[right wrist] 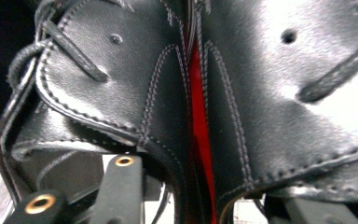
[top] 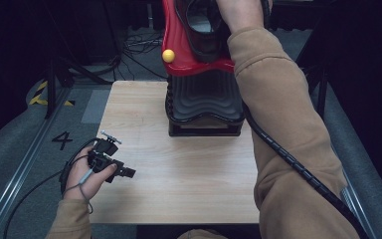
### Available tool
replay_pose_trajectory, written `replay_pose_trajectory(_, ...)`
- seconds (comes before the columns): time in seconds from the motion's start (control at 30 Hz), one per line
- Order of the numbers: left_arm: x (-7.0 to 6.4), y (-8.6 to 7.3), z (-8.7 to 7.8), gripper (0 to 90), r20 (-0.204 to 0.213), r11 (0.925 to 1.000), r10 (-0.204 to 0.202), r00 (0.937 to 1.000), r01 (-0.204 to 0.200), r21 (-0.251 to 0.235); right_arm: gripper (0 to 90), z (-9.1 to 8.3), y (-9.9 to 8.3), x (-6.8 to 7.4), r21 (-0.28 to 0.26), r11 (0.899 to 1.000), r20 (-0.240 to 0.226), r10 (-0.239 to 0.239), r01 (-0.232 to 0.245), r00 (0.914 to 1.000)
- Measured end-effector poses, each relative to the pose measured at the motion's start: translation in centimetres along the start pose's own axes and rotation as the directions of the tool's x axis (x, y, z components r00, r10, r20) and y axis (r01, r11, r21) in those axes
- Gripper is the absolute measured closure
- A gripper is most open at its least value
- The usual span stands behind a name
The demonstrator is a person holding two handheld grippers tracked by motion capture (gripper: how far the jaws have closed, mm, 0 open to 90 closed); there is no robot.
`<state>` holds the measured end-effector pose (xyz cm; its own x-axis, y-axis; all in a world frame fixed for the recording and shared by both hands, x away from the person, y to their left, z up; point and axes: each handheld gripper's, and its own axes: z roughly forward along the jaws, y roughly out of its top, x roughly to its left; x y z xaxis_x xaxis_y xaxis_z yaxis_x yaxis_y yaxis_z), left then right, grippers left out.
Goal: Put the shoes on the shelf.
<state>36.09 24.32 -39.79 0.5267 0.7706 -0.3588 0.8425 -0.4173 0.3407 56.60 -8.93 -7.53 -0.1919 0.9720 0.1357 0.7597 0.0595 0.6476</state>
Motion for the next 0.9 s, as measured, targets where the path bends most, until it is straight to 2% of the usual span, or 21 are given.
replay_pose_trajectory(0.1,-0.1,0.1,0.1,35.9,-0.001,1.0,0.002,1.0,-0.002,0.002,59.4,-0.3,-0.3,0.0,0.021,1.0,-0.005,-0.009,0.009,0.9999)
replay_pose_trajectory(0.13,-0.2,0.2,0.1,35.9,-0.002,1.0,0.006,1.0,-0.006,0.005,53.8,-0.6,-0.4,0.0,0.026,1.0,-0.013,-0.012,0.013,0.9998)
replay_pose_trajectory(0.17,-0.3,0.3,0.1,35.8,-0.001,1.0,0.006,1.0,-0.006,0.004,50.7,-0.9,-0.6,-0.1,0.012,1.0,-0.046,-0.009,0.009,0.9989)
replay_pose_trajectory(0.33,-0.8,0.7,0.2,35.8,-0.006,0.9997,0.021,0.9998,-0.021,0.011,49.5,-2.0,-1.4,-0.5,0.047,0.998,-0.047,-0.033,0.035,0.9983)
replay_pose_trajectory(0.6,-1.2,0.7,0.3,35.7,-0.019,0.9993,0.033,0.9993,-0.033,0.016,48.1,-5.0,-2.7,-2.1,0.022,0.997,-0.088,-0.075,0.077,0.9933)
replay_pose_trajectory(0.67,-1.4,0.7,0.3,35.7,-0.025,0.9991,0.037,0.999,-0.036,0.02,46.9,-6.1,-3.5,-3.0,-0.001,0.994,-0.107,-0.11,0.111,0.9881)
replay_pose_trajectory(0.77,-1.6,0.6,0.2,35.6,-0.03,0.9989,0.041,0.9987,-0.04,0.025,45.0,-7.4,-5.0,-4.2,-0.018,0.984,-0.135,-0.179,0.178,0.9745)
replay_pose_trajectory(0.8,-1.7,0.6,0.2,35.6,-0.026,0.9989,0.039,0.9989,-0.038,0.028,44.3,-7.6,-5.6,-4.6,-0.013,0.981,-0.144,-0.194,0.194,0.9703)
replay_pose_trajectory(0.83,-1.7,0.6,0.2,35.5,-0.026,0.9989,0.039,0.9989,-0.038,0.028,44.3,-7.6,-5.6,-4.6,-0.013,0.981,-0.144,-0.194,0.194,0.9703)
replay_pose_trajectory(0.87,-1.8,0.5,0.1,35.5,-0.031,0.9989,0.039,0.9988,-0.038,0.026,43.2,-8.0,-6.3,-5.2,-0.009,0.972,-0.153,-0.231,0.233,0.9608)
replay_pose_trajectory(0.9,-1.9,0.5,0.0,35.5,-0.035,0.999,0.039,0.9986,-0.039,0.022,42.4,-8.3,-7.1,-5.9,-0.013,0.967,-0.152,-0.252,0.253,0.9555)
